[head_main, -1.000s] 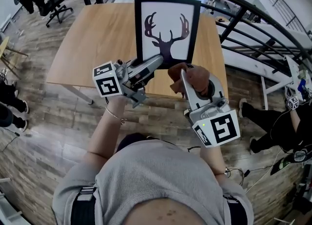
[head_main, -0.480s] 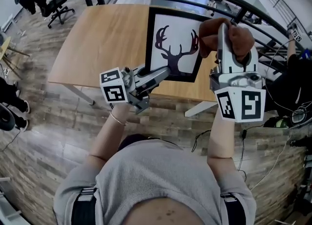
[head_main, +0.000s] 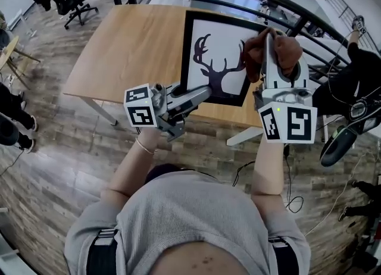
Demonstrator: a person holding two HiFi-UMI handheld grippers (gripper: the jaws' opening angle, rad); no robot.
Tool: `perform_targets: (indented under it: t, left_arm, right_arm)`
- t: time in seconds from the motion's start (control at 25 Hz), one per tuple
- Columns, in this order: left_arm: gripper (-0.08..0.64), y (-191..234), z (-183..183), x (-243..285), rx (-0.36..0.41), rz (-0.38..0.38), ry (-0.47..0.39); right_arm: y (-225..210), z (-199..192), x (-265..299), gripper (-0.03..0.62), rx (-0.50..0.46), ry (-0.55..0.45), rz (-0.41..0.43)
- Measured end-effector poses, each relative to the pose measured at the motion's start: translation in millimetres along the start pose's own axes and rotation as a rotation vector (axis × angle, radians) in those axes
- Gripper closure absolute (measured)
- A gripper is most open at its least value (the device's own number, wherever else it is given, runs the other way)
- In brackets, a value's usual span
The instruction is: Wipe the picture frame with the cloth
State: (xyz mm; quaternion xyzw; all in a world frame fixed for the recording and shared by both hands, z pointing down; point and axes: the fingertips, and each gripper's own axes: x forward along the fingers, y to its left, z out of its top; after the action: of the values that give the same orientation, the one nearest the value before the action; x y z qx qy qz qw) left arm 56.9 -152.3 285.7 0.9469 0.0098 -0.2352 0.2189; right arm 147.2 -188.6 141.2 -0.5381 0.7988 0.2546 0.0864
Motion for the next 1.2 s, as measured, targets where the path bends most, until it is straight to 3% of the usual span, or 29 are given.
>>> perform_targets:
  t: [0.48, 1.2]
  left_arm:
    - [0.532, -2, 0, 1, -0.001, 0.018, -0.013]
    - [0.531, 3, -1, 0, -0.045, 0.024, -0.045]
  right_arm:
    - [20, -23, -23, 0.546, -0.027, 0.074, 0.040]
    - [51, -67, -61, 0.546, 0.082, 0.235, 0.124]
